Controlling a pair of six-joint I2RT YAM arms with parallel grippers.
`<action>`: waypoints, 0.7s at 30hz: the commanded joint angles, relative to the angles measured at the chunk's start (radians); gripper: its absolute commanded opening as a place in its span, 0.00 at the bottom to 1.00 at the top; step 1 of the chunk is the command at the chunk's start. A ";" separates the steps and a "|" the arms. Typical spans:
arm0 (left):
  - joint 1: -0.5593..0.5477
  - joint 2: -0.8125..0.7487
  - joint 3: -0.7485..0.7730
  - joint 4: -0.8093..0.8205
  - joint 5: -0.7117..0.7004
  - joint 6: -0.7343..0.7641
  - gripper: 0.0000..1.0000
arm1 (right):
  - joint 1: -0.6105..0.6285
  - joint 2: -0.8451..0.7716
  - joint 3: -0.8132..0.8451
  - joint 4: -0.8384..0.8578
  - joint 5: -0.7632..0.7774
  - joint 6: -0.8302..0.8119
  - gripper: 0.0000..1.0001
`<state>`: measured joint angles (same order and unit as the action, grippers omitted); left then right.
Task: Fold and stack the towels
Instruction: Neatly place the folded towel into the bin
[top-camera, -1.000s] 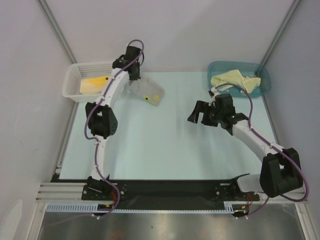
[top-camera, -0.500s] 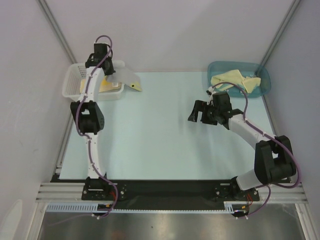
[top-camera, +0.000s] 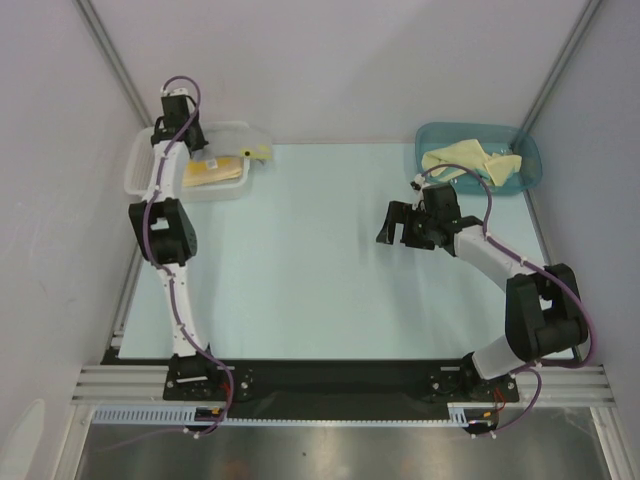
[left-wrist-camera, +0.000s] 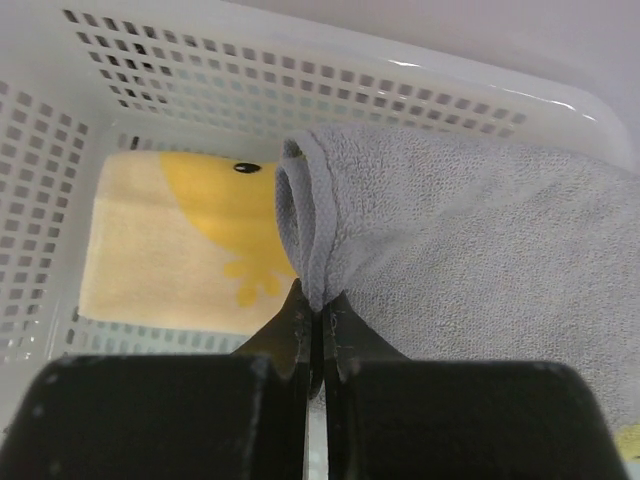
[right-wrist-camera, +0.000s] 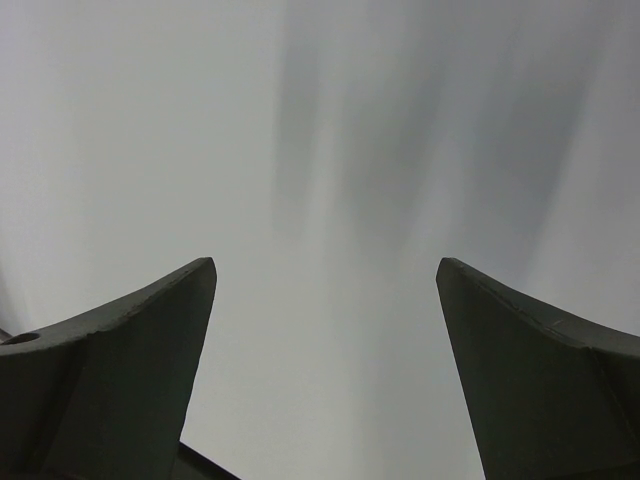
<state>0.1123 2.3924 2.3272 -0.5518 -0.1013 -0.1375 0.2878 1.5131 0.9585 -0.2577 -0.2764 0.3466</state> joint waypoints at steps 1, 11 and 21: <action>0.046 0.019 0.012 0.090 0.000 0.024 0.00 | -0.004 0.010 0.043 0.008 0.016 -0.020 1.00; 0.098 0.076 0.009 0.141 0.069 0.121 0.00 | -0.006 0.065 0.060 0.015 0.013 -0.026 1.00; 0.168 0.119 0.014 0.104 0.149 0.107 0.00 | -0.004 0.127 0.082 0.018 0.011 -0.027 1.00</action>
<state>0.2470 2.4908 2.3241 -0.4591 -0.0029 -0.0437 0.2859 1.6230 0.9958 -0.2565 -0.2726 0.3374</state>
